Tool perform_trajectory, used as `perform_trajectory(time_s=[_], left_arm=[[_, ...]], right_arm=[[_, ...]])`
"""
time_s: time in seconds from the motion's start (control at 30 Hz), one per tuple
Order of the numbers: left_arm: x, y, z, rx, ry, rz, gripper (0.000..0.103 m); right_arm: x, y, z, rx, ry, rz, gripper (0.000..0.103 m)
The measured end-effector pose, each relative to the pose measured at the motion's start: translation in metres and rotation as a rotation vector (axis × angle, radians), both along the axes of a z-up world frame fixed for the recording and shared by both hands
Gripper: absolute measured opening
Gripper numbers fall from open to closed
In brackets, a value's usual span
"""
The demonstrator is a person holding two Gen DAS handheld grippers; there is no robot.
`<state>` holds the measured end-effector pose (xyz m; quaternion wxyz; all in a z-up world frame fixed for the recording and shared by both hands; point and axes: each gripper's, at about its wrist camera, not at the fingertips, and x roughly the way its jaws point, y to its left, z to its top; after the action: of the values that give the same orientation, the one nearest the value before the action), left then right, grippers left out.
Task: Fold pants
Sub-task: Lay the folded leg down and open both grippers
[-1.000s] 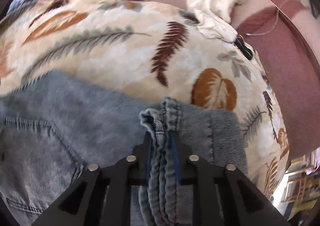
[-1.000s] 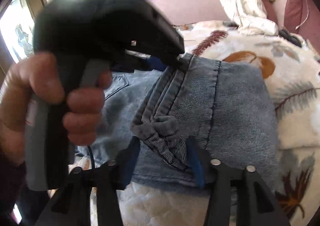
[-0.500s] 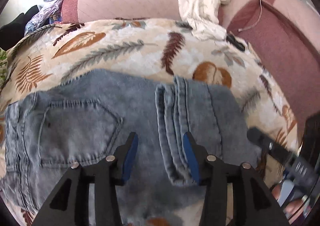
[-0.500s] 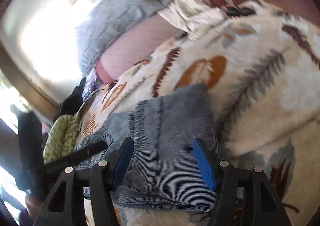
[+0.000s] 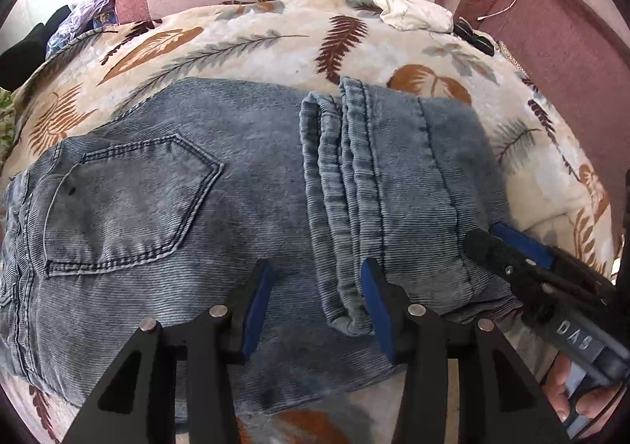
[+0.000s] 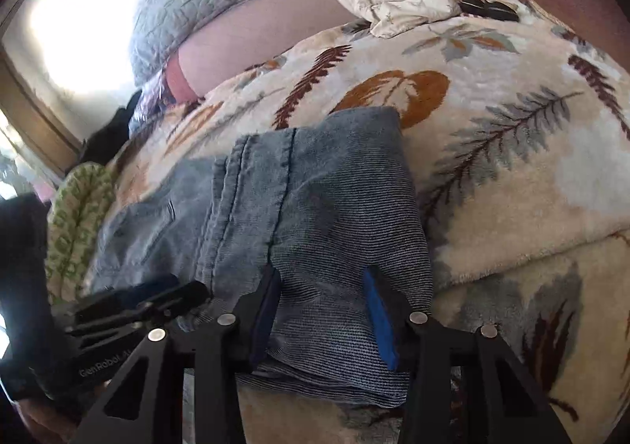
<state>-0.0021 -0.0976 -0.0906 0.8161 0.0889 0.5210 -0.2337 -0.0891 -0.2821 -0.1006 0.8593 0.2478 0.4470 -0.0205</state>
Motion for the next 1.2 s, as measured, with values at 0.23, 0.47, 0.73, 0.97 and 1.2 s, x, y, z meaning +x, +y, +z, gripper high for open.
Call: perform_trajectory(time_s=[0.23,0.47,0.73,0.97,1.2], left_arm=[[-0.01,0.013,0.007,-0.014,-0.025,0.034,0.048],[-0.035,0.07,0.036,-0.071,-0.183,0.177,0.077],[-0.037,0.147,0.069,0.002,-0.403,0.394,0.082],[-0.027,0.203,0.064,0.142,-0.527,0.525,0.083],[-0.002,0.25,0.048,0.092,-0.433,0.651,0.083]], right_arm=[[-0.003,0.008,0.005,-0.075,0.001,0.019,0.048],[-0.012,0.016,0.02,-0.113,-0.077,-0.001,0.072],[-0.021,0.044,0.034,-0.252,-0.195,0.021,0.08],[-0.03,0.047,0.033,-0.302,-0.225,-0.018,0.082],[-0.035,0.054,0.036,-0.383,-0.267,-0.052,0.082]])
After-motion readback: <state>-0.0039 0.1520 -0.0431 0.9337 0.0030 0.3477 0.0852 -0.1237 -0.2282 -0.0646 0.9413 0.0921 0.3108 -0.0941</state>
